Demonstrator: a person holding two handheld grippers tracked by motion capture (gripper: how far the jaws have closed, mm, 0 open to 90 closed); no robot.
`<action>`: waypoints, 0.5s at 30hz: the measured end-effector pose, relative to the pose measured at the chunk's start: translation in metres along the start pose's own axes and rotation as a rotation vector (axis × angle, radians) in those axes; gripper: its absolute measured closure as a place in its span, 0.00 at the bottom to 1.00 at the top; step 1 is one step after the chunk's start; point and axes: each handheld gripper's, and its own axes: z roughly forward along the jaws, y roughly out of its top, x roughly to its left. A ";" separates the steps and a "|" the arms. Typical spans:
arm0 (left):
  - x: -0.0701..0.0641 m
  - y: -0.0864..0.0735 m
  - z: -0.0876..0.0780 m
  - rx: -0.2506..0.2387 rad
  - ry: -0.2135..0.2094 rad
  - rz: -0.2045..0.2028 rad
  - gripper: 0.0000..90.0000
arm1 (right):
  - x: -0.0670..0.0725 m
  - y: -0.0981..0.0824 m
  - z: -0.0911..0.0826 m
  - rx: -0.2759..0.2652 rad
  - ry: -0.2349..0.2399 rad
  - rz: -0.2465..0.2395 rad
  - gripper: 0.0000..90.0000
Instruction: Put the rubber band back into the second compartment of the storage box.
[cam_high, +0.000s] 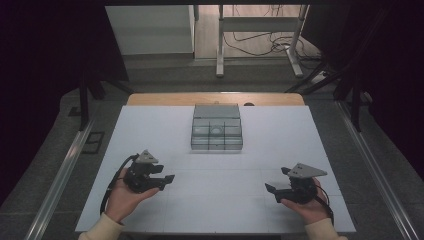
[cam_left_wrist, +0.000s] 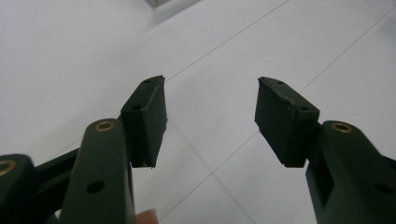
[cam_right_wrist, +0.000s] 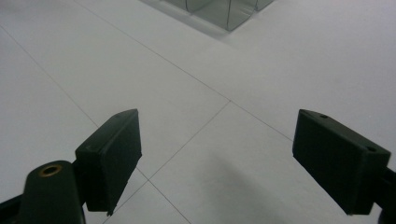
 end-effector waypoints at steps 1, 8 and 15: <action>0.001 -0.002 -0.001 -0.009 0.005 -0.008 0.48 | 0.000 0.001 -0.001 -0.003 -0.001 -0.003 0.18; 0.012 -0.010 0.003 -0.037 0.009 -0.050 0.47 | 0.000 0.001 0.000 -0.009 0.009 0.005 0.18; 0.008 -0.020 0.018 -0.057 0.025 -0.065 0.48 | -0.001 0.000 -0.003 -0.019 0.028 0.016 0.18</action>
